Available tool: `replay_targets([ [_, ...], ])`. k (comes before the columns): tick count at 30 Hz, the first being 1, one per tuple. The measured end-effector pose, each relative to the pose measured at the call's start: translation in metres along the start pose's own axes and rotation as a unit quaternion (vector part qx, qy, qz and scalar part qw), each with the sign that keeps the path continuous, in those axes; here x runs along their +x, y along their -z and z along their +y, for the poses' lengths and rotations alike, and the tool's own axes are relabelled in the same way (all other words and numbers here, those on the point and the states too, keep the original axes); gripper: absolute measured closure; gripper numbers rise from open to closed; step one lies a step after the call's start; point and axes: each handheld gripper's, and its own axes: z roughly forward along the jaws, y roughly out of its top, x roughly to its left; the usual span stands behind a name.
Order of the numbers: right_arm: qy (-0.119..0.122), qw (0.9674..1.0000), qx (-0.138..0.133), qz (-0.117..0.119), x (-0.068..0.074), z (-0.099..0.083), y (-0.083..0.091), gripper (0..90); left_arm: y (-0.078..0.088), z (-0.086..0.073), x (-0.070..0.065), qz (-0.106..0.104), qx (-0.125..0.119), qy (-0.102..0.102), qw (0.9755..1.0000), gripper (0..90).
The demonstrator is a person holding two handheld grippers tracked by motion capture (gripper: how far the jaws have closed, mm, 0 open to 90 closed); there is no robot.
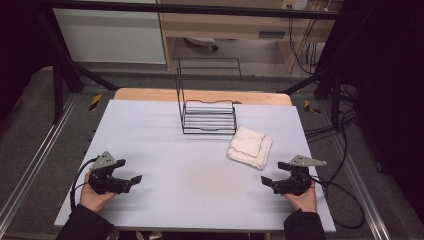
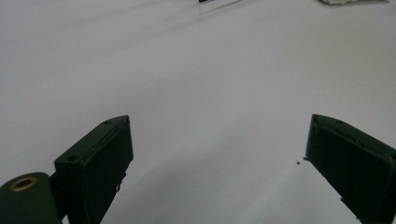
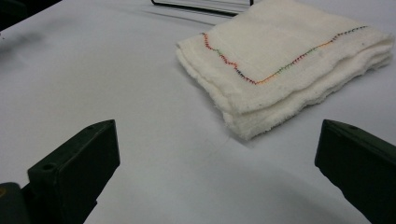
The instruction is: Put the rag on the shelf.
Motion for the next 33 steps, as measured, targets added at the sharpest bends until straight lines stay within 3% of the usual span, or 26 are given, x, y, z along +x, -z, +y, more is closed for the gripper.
replay_targets([
  [14, 0.022, 0.9995, 0.009, -0.020, 0.005, 0.004, -0.004, 4.1, 0.001, 0.000, -0.001, 0.002, -0.002, 0.002, 1.0000, 7.5],
  [18, 0.028, 0.9992, 0.013, -0.025, 0.010, 0.009, -0.012, 9.4, 0.001, -0.001, -0.001, 0.004, 0.001, 0.000, 1.0000, 7.6],
  [26, 0.066, 0.9954, 0.029, -0.063, 0.017, 0.025, -0.031, 25.2, 0.000, -0.001, -0.002, 0.006, 0.005, -0.002, 1.0000, 7.7],
  [33, 0.085, 0.9931, 0.058, -0.057, 0.017, 0.035, -0.054, 41.9, -0.001, -0.001, -0.002, 0.007, 0.006, 0.000, 1.0000, 8.0],
])
